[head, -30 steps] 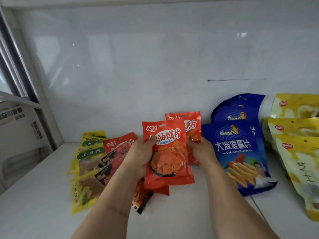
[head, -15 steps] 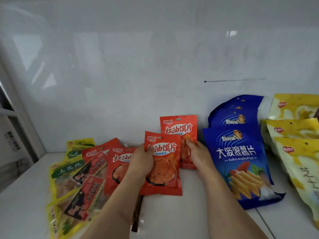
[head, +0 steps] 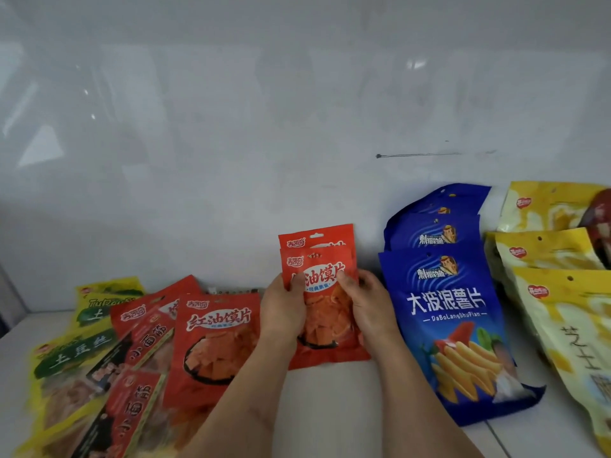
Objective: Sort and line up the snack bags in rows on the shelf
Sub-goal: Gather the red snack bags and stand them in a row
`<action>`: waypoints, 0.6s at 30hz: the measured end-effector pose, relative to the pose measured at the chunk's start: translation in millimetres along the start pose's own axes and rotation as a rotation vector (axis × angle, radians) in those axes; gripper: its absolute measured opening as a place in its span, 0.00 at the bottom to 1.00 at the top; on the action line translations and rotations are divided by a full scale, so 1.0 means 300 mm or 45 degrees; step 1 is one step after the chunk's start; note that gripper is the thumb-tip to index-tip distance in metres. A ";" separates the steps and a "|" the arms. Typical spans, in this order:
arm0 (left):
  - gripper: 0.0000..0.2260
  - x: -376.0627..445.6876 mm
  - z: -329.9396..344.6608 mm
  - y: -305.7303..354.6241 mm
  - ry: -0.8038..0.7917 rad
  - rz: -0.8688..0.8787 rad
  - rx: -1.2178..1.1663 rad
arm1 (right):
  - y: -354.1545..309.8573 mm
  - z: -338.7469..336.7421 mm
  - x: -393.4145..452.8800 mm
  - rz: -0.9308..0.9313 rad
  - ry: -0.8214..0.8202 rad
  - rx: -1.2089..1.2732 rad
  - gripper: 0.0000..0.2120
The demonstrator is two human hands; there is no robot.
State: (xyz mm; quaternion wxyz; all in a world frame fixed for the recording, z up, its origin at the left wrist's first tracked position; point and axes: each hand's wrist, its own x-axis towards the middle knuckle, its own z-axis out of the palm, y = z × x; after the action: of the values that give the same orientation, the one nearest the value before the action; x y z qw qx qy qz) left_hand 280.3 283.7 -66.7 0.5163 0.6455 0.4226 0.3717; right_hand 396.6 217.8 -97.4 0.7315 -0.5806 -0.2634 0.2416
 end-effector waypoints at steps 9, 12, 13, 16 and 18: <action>0.10 0.044 0.040 -0.022 0.009 0.023 0.014 | 0.043 -0.012 0.050 -0.023 0.133 -0.066 0.08; 0.10 0.055 0.045 -0.037 0.016 0.004 0.066 | 0.046 -0.009 0.053 -0.027 0.150 -0.091 0.07; 0.11 0.059 0.045 -0.041 0.018 -0.013 0.068 | 0.046 -0.007 0.051 -0.033 0.154 -0.115 0.08; 0.14 0.064 0.048 -0.056 0.020 -0.063 0.091 | 0.045 -0.003 0.047 -0.048 0.161 -0.208 0.09; 0.15 0.063 0.047 -0.060 0.021 -0.068 0.106 | 0.041 0.003 0.046 -0.059 0.171 -0.278 0.09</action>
State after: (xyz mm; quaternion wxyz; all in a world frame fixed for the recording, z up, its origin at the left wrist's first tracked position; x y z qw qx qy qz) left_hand 297.3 298.2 -86.3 0.4954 0.6518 0.4590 0.3451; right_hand 405.6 230.0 -107.7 0.6853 -0.6655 -0.2520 0.1549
